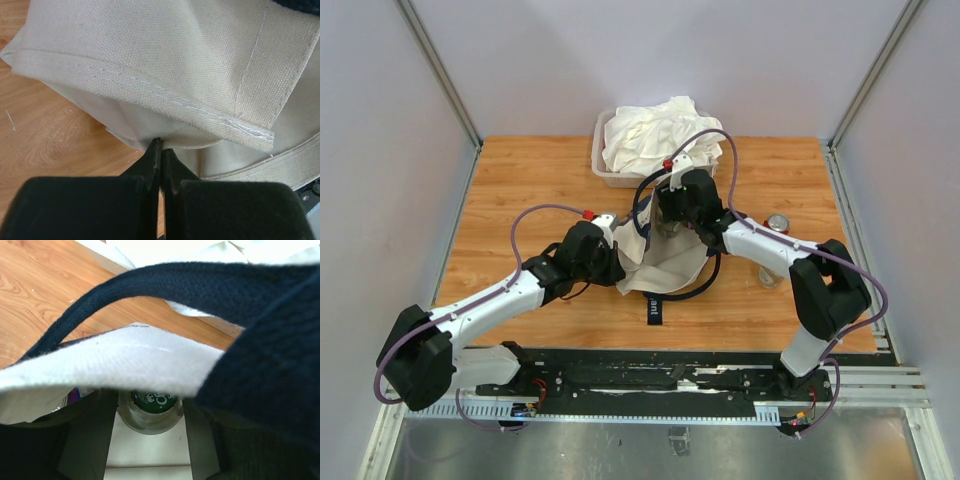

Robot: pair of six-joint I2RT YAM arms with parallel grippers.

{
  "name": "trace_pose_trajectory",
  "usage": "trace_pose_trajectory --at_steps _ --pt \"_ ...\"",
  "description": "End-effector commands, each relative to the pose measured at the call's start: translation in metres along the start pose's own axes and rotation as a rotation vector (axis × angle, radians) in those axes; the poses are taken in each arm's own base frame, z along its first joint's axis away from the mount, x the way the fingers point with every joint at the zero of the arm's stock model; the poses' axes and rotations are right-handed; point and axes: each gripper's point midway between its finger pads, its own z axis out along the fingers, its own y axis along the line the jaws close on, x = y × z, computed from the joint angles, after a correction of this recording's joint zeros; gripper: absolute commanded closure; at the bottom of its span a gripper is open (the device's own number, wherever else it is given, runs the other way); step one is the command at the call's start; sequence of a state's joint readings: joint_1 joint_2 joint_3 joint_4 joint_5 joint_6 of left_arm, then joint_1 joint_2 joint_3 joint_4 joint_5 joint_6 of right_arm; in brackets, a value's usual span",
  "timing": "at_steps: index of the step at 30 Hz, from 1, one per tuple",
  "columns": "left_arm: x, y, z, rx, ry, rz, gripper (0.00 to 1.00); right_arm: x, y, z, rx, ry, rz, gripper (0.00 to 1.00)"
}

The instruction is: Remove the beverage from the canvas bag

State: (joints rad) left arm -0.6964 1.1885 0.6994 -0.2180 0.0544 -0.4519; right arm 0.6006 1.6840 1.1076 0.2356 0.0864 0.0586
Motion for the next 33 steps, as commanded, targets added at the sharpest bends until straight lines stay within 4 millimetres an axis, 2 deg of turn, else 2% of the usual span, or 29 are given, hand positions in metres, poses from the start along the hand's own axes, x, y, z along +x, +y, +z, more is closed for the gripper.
trace_pose_trajectory --at_steps 1,3,4,5,6,11,24,29,33 --pt "0.003 -0.001 -0.001 -0.009 0.02 -0.001 0.99 -0.025 -0.01 0.007 0.039 -0.073 0.021 0.52" --pt "0.003 0.0 -0.002 -0.014 0.016 -0.002 1.0 -0.024 -0.008 0.009 0.031 -0.071 0.017 0.6" --pt "0.003 0.0 -0.002 -0.015 0.013 -0.003 1.0 -0.024 -0.007 0.01 0.024 -0.069 0.013 0.68" --pt "0.003 0.0 -0.003 -0.015 0.012 -0.003 1.0 -0.023 -0.007 0.01 0.022 -0.066 0.011 0.94" --pt "0.002 0.0 -0.003 -0.017 0.01 -0.004 1.0 -0.023 -0.007 0.009 0.021 -0.064 0.014 0.99" --pt "0.002 0.001 -0.003 -0.019 0.006 -0.002 1.0 -0.033 0.003 -0.003 -0.042 -0.083 0.006 0.99" --pt "0.003 -0.002 0.001 0.002 0.017 0.016 1.0 -0.113 0.012 -0.071 -0.124 -0.28 -0.011 0.99" --pt "0.004 -0.003 0.003 0.01 0.023 0.019 0.99 -0.148 0.017 -0.111 -0.148 -0.376 -0.025 0.99" --pt "0.005 -0.004 0.004 0.015 0.025 0.021 1.0 -0.181 0.016 -0.156 -0.144 -0.476 -0.057 0.99"
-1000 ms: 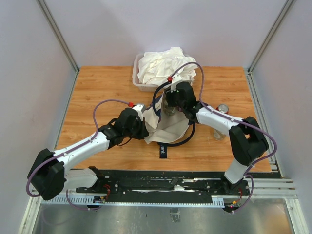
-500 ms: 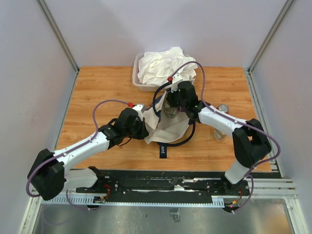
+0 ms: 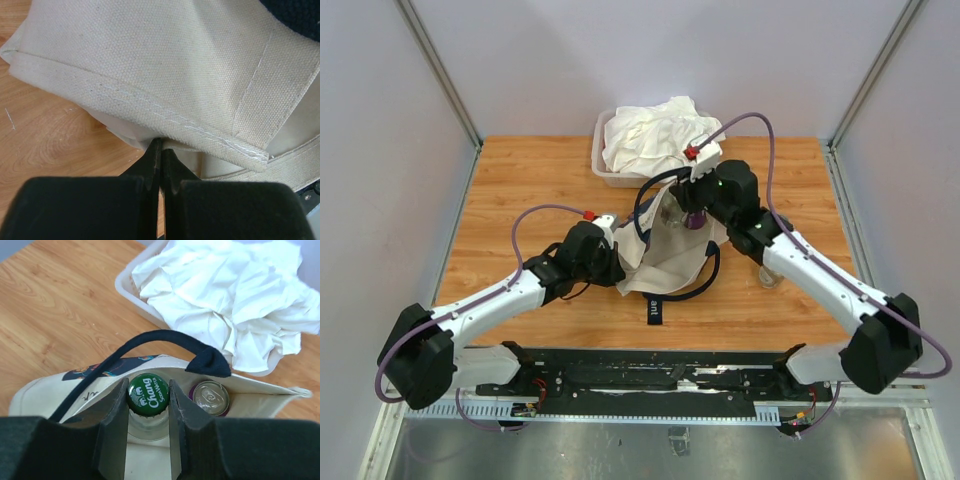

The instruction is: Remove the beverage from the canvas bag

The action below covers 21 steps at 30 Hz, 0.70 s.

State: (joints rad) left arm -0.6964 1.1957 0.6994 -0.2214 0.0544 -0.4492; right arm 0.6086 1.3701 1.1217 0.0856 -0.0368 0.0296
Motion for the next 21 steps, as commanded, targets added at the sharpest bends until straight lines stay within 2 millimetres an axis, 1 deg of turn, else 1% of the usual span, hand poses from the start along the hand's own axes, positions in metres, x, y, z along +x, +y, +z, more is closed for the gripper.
trace_pose_trajectory --at_steps 1,2,3,5,8,10,12,15,18,21 --pt "0.003 -0.005 0.002 0.02 0.016 0.019 0.99 -0.114 0.007 -0.056 -0.012 -0.318 -0.06 0.99" --pt "0.002 -0.005 0.002 0.02 0.015 0.018 0.99 -0.124 0.005 -0.068 -0.003 -0.346 -0.069 0.99" --pt "0.003 -0.005 0.002 0.021 0.016 0.019 1.0 -0.137 0.001 -0.084 0.016 -0.384 -0.075 0.99" --pt "0.003 -0.006 0.003 0.024 0.017 0.02 1.0 -0.154 -0.006 -0.108 0.052 -0.435 -0.085 0.99" --pt "0.002 -0.007 0.003 0.026 0.018 0.02 0.99 -0.173 -0.02 -0.141 0.127 -0.48 -0.106 0.99" --pt "0.003 -0.007 0.003 0.027 0.022 0.019 1.0 -0.18 -0.032 -0.16 0.195 -0.493 -0.116 0.99" --pt "0.005 -0.006 0.003 0.026 0.029 0.019 0.99 -0.183 -0.046 -0.176 0.275 -0.499 -0.123 0.99" --pt "0.006 -0.006 0.002 0.026 0.033 0.015 1.0 -0.179 -0.067 -0.192 0.401 -0.488 -0.129 0.99" --pt "0.008 -0.006 0.002 0.026 0.041 0.013 1.0 -0.171 -0.084 -0.201 0.499 -0.456 -0.137 0.99" --pt "0.008 -0.006 0.002 0.026 0.042 0.014 1.0 -0.159 -0.096 -0.202 0.574 -0.414 -0.136 0.99"
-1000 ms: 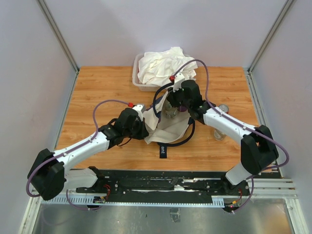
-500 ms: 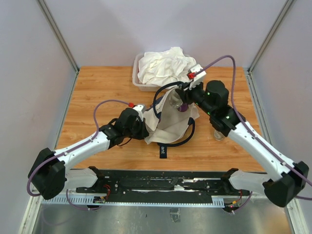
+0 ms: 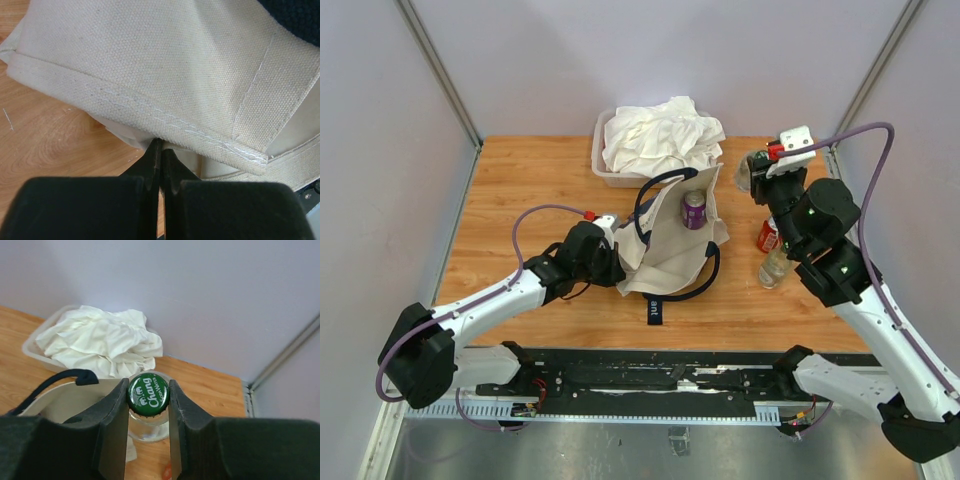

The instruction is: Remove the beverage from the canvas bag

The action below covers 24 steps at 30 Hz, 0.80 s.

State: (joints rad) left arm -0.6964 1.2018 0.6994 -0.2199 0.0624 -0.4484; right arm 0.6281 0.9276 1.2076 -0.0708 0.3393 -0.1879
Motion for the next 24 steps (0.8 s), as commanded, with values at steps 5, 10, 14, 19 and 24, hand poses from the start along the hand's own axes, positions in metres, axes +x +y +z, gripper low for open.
trace_pose_trajectory --at_steps 5,10,14,19,24 --pt "0.007 -0.006 0.001 0.023 0.038 0.016 0.99 0.002 -0.039 0.0 0.206 -0.01 -0.026 0.99" --pt "0.006 -0.006 0.001 0.024 0.037 0.018 1.0 0.055 -0.041 0.011 0.207 0.092 0.015 0.99" --pt "0.008 -0.006 0.001 0.025 0.04 0.016 0.99 0.1 -0.046 0.016 0.185 0.163 0.118 0.99" --pt "0.008 -0.004 0.002 0.018 0.042 0.018 1.0 0.137 -0.037 0.02 0.134 0.222 0.161 0.99" --pt "0.007 -0.005 0.004 0.021 0.042 0.017 1.0 0.164 -0.024 0.022 0.088 0.281 0.171 0.99"
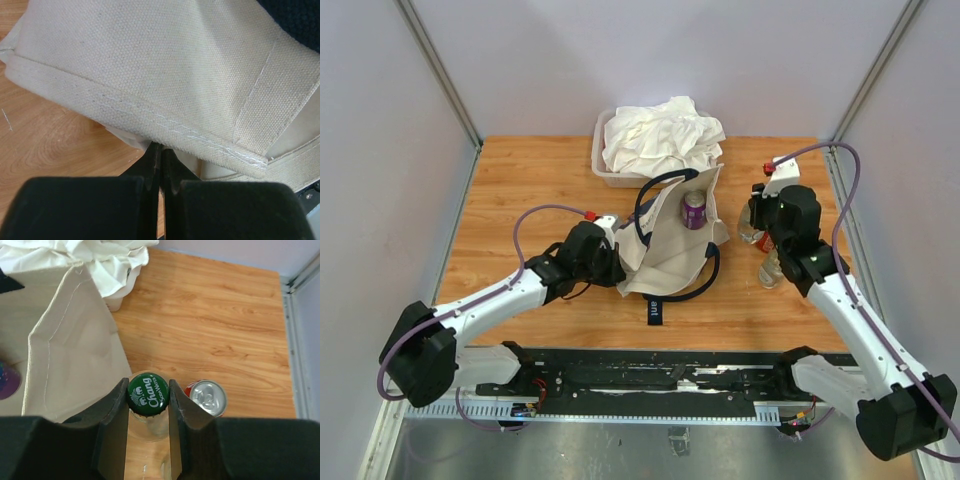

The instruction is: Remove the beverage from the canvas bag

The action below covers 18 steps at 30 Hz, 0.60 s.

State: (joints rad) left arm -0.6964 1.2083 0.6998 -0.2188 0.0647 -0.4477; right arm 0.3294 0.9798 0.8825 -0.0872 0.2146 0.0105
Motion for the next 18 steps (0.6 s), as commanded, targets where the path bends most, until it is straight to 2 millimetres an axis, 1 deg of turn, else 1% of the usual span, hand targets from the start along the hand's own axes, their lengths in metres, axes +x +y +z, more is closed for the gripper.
trace_pose_trajectory --at_steps 1,4,9,17,18 --pt "0.006 -0.006 0.003 0.021 0.036 0.016 1.0 -0.022 0.011 0.006 -0.058 -0.102 0.071 0.99" --pt "0.005 -0.006 0.004 0.022 0.034 0.016 1.0 -0.011 0.014 0.008 -0.066 -0.081 0.073 0.99" --pt "0.006 -0.005 0.006 0.018 0.04 0.015 0.99 0.006 0.012 0.012 -0.046 -0.043 0.06 0.99" --pt "0.004 -0.007 0.007 0.022 0.037 0.014 1.0 0.029 0.011 0.026 -0.029 -0.015 0.065 0.99" --pt "0.004 -0.007 0.007 0.022 0.038 0.014 1.0 0.035 0.01 0.028 -0.025 -0.009 0.068 0.99"
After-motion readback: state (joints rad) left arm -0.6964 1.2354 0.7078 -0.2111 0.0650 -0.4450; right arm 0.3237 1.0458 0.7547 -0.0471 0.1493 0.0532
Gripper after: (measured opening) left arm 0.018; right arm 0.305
